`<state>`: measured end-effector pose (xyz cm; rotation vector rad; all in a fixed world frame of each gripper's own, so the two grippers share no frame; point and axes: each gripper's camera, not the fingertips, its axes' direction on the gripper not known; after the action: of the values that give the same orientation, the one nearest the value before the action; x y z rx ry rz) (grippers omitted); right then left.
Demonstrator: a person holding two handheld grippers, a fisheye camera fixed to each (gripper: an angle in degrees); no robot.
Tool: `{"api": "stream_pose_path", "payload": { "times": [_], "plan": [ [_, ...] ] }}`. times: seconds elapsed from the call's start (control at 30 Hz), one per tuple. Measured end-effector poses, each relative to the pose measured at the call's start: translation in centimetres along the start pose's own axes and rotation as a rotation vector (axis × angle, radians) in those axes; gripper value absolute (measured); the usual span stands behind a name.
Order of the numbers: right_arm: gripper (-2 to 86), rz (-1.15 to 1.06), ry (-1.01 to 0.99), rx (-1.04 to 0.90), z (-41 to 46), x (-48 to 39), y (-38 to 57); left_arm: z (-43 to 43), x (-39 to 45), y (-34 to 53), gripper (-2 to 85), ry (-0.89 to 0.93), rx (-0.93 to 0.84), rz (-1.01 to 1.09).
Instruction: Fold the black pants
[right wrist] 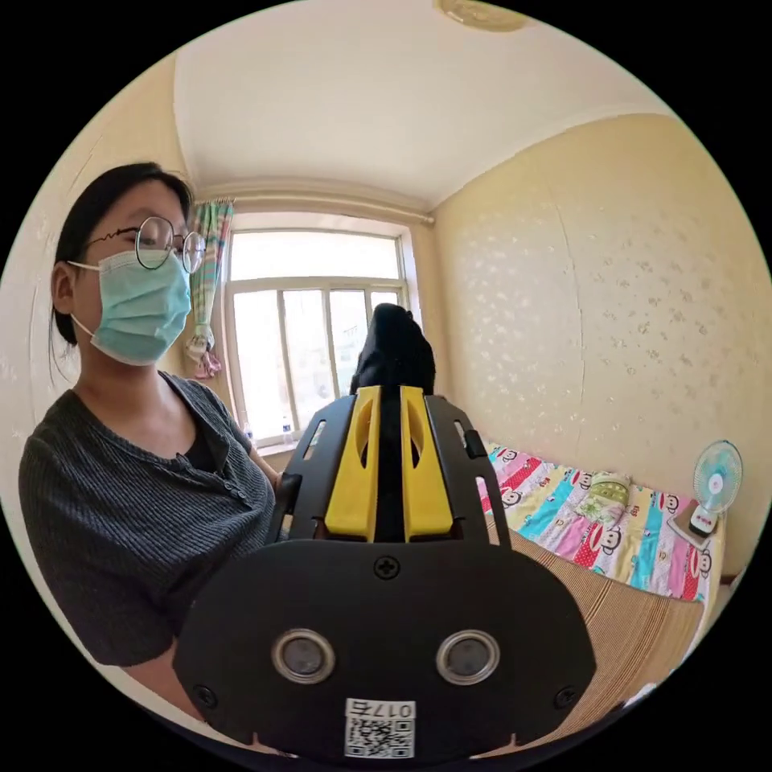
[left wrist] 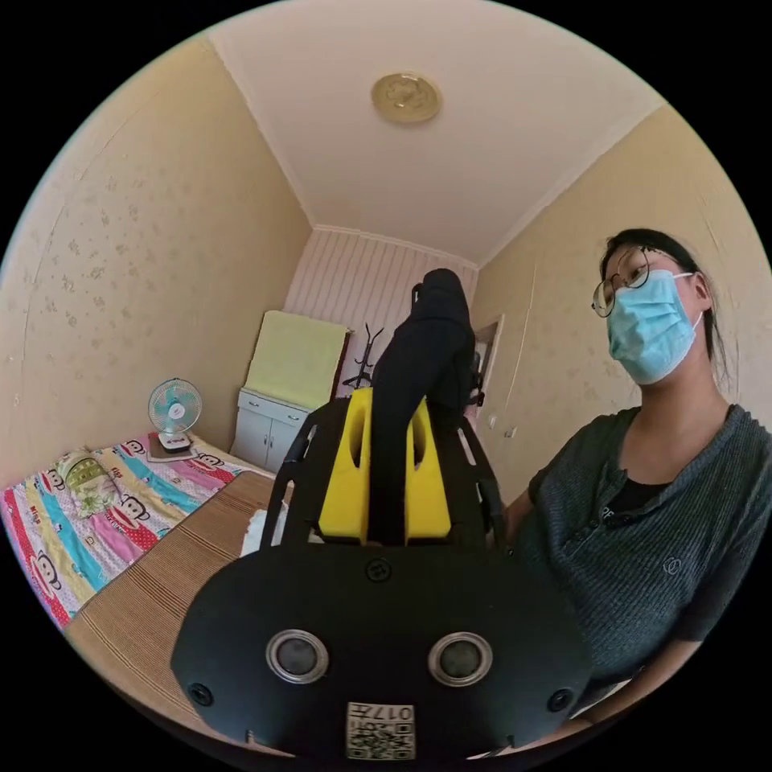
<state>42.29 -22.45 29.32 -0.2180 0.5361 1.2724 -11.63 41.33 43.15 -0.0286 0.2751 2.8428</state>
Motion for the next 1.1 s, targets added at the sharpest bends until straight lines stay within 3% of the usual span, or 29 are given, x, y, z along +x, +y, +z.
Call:
{"api": "stream_pose_path", "payload": {
  "times": [0.13, 0.23, 0.43, 0.5, 0.6, 0.73, 0.83, 0.97, 1.1],
  "plan": [
    [11.5, 0.099, 0.101, 0.025, -0.6, 0.1, 2.8, -1.8, -1.4, -0.3, 6.5, 0.186, 0.079, 0.028],
    [16.5, 0.118, -0.027, 0.050, 1.0, -0.5, 4.0, -2.3, -2.0, -0.7, 6.5, 0.258, 0.127, 0.001],
    [9.7, 0.029, -0.107, -0.025, 6.7, -2.2, 2.5, -1.3, -3.4, -1.0, 6.7, 0.416, 0.111, -0.049],
    [4.9, -0.029, -0.050, -0.022, 7.5, -3.0, 1.5, -0.8, -3.5, -0.9, 7.2, 0.424, 0.076, -0.074],
    [3.2, 0.100, 0.074, 0.027, 6.2, -1.2, 0.3, -1.0, -5.0, -0.3, 8.8, 0.384, 0.026, -0.197],
    [2.0, 0.087, 0.279, 0.057, 5.5, -1.7, -1.2, -2.3, -6.8, 1.5, 11.2, 0.162, -0.093, -0.396],
    [1.5, 0.116, 0.426, 0.023, 5.6, -2.1, -3.1, -2.1, -4.9, 2.6, 11.0, 0.031, -0.246, -0.350],
    [1.3, 0.093, 0.529, 0.026, 6.3, -3.4, -4.9, -2.2, -2.9, 5.3, 8.7, -0.073, -0.282, -0.347],
    [1.3, 0.042, 0.600, 0.072, 5.7, -6.2, -7.3, -2.5, -2.5, 9.1, 12.5, -0.143, -0.390, -0.430]
  ]
}}
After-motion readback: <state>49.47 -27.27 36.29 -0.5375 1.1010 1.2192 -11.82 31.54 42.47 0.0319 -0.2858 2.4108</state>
